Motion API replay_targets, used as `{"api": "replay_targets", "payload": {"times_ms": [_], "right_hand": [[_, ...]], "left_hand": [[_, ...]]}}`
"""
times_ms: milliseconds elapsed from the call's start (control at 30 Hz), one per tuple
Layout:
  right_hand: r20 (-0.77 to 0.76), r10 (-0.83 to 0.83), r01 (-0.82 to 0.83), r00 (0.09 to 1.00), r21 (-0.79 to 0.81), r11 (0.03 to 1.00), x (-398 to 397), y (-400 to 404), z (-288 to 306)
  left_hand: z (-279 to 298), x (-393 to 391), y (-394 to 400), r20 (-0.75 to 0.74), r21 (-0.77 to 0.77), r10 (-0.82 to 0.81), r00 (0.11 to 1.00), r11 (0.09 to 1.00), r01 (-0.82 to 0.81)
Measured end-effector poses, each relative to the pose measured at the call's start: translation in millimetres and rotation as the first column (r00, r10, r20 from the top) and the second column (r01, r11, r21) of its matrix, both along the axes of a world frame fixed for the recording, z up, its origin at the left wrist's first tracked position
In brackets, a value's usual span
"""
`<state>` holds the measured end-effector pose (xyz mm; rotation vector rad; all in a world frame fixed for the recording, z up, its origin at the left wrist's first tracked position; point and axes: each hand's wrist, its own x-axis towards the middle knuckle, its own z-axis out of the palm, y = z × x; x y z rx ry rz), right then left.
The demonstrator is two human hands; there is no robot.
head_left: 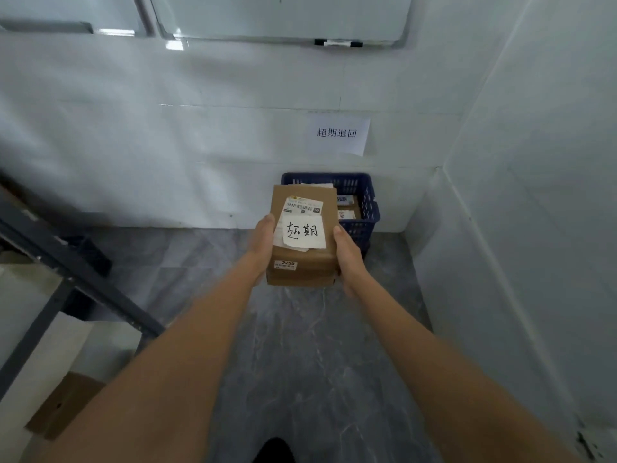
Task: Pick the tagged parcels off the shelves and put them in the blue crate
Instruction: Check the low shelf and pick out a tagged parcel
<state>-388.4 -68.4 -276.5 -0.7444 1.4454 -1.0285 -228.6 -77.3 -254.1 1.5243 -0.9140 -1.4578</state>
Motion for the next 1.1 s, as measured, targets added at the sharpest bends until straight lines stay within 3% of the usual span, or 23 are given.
{"api": "replay_targets", "payload": {"times_ms": [200, 267, 600, 933, 1100], "right_hand": [[-0.046, -0.045, 0.048, 0.998, 0.070, 0.996, -32.0, -97.7, -30.0], [-0.034, -0.071, 0.074, 0.997, 0.074, 0.994, -42.5, -132.6, -37.0], [-0.103, -0.149, 0.162, 0.983, 0.131, 0.978, -109.5, -281.8, -65.9], [-0.168, -0.084, 0.121, 0.982, 0.226, 0.967, -201.5, -452.9, -154.9], [-0.237, -0.047, 0.120, 0.970, 0.304, 0.945, -238.0, -524.1, -200.4]], "left_hand": [[-30.0, -30.5, -103.9, 0.069, -0.003, -0.010, 0.998, 1.000, 0.010], [-37.5, -41.9, -144.5, 0.090, 0.012, -0.082, 0.993, 0.997, 0.082], [-65.8, -104.6, -305.6, -0.043, 0.169, -0.146, 0.988, 0.974, 0.151], [-154.9, -199.7, -465.2, -0.026, 0.391, -0.022, 0.999, 0.920, 0.031], [-198.6, -247.3, -537.8, 0.065, 0.498, 0.037, 0.997, 0.865, -0.065]]}}
